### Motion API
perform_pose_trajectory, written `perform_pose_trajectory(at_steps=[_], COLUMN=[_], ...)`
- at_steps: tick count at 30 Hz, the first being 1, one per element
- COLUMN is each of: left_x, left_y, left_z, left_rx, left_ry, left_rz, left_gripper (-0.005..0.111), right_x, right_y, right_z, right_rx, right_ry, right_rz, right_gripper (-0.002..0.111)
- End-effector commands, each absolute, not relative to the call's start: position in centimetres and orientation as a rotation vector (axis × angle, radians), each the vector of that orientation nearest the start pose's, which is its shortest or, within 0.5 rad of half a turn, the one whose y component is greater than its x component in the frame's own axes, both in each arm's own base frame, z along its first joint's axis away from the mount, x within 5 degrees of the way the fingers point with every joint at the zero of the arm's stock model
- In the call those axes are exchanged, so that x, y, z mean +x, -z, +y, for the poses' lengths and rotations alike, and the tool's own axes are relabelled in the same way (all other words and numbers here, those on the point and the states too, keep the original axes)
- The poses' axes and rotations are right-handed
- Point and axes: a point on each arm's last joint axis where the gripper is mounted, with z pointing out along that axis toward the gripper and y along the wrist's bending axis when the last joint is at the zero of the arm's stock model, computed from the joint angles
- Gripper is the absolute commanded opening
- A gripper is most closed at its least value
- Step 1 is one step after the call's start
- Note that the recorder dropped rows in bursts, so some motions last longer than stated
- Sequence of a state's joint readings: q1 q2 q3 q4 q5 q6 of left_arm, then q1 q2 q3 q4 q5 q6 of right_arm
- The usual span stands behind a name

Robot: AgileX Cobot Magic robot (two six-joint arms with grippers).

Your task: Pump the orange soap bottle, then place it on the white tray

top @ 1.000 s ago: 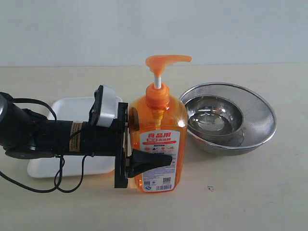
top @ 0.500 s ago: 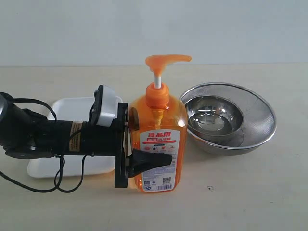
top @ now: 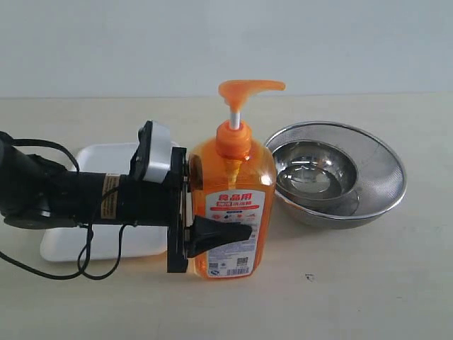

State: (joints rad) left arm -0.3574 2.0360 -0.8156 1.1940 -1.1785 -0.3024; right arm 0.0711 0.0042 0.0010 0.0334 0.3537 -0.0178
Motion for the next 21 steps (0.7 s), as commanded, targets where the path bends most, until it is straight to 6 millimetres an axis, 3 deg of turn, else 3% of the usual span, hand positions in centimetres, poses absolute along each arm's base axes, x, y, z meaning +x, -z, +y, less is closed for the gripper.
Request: perform_pose_trajectory(at_steps=[1,9,21], left_x=[28.1,28.2,27.6], left_y=[-13.5,-14.2,-17.5], left_z=[-19.0,-19.0,-18.8], left_rx=[1.267,1.233,1.202], left_ry=[0.948,0.977,0.982], left_rz=[1.294,1.318,1.275], left_gripper=[0.005,0.005,0.005], right_x=[5.3,5.3,5.3], right_y=[-18.2,-18.2,-18.2], right_z=[0.5,0.5,0.5], right_rx=[-0.063,-0.063,-0.063], right_ry=[-0.063,-0.063,-0.063], right_rz=[1.823,1.823,1.823], right_gripper=[0.0,0.0,0.0])
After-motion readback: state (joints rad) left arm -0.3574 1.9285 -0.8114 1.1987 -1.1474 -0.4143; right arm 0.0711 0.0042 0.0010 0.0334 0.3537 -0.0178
